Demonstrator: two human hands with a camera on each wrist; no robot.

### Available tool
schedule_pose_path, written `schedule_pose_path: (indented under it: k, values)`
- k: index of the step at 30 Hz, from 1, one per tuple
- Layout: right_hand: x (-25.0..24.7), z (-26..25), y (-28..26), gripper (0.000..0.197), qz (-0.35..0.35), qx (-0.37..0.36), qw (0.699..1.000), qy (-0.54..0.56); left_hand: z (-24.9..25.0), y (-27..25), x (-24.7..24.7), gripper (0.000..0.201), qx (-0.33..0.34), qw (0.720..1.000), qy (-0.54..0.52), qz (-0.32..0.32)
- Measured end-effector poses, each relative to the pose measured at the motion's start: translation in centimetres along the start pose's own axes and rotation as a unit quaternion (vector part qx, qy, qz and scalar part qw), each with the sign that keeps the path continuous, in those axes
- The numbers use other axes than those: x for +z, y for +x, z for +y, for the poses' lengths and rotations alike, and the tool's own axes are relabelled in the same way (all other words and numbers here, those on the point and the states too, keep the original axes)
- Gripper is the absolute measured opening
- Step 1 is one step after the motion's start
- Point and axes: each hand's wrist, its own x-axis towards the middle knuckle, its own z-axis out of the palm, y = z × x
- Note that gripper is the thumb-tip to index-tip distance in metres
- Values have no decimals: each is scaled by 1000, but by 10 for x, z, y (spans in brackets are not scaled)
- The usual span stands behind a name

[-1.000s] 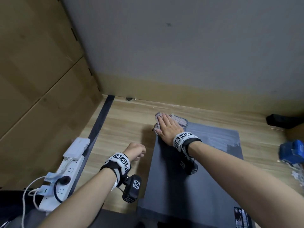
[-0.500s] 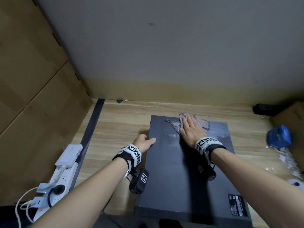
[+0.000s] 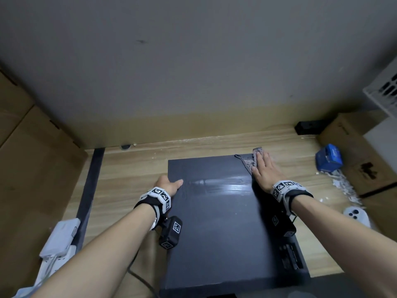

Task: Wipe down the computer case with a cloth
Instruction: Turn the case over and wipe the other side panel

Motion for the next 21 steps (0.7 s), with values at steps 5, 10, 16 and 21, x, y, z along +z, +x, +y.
schedule_pose_path:
  k: [5, 10, 16, 21]
  values:
    - [1, -4, -9, 64, 10, 11, 1000, 13, -5, 8, 1, 58, -2, 1000, -22, 3]
    - [13, -2, -43, 64, 12, 15, 1000, -8, -19, 2, 10, 62, 20, 1000, -23, 3]
    - [28, -6, -92, 64, 2, 19, 999, -38, -27, -29, 15, 47, 35, 999, -28, 5]
    - [24, -15, -110, 67, -50, 28, 998, -11, -29, -42, 11, 42, 44, 998, -32, -17]
